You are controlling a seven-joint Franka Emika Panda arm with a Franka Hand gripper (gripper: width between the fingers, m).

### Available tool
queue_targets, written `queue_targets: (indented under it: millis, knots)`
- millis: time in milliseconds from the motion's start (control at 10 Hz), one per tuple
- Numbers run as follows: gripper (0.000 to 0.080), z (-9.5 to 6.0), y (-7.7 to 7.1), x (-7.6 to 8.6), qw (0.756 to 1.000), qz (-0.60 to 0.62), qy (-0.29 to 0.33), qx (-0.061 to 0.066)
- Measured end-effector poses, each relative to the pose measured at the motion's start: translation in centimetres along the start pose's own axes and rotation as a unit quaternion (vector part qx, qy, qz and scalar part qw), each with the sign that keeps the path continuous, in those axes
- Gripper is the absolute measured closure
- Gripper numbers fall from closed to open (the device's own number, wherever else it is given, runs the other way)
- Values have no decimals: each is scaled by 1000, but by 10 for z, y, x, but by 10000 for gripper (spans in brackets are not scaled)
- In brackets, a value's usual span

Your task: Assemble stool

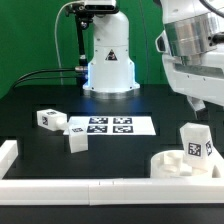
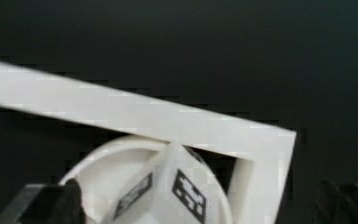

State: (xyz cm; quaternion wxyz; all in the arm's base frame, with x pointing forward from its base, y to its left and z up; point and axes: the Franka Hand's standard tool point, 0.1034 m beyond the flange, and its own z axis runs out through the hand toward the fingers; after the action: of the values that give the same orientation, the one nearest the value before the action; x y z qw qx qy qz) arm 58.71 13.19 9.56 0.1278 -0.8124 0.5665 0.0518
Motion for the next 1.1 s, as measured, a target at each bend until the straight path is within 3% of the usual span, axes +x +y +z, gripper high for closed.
queue_targets:
  millis: [100, 200, 300, 500, 700, 800, 900, 1000, 1100]
  knots:
    - [150, -1, 1, -1, 999, -40, -1, -5]
    - [150, -10, 2, -4, 993, -115, -3, -25]
    - [150, -20, -1, -2, 980, -197, 1, -25]
    - [150, -23, -1, 3, 937, -349, 4, -28]
    - [150, -23, -1, 4, 917, -398, 3, -28]
    - [150, -21, 0, 3, 889, -456, 5, -38]
    - [150, -16, 2, 0, 833, -550, 5, -58]
    - [150, -16, -1, -1, 754, -652, -10, -80]
    - [150, -15, -1, -1, 707, -700, -38, -93]
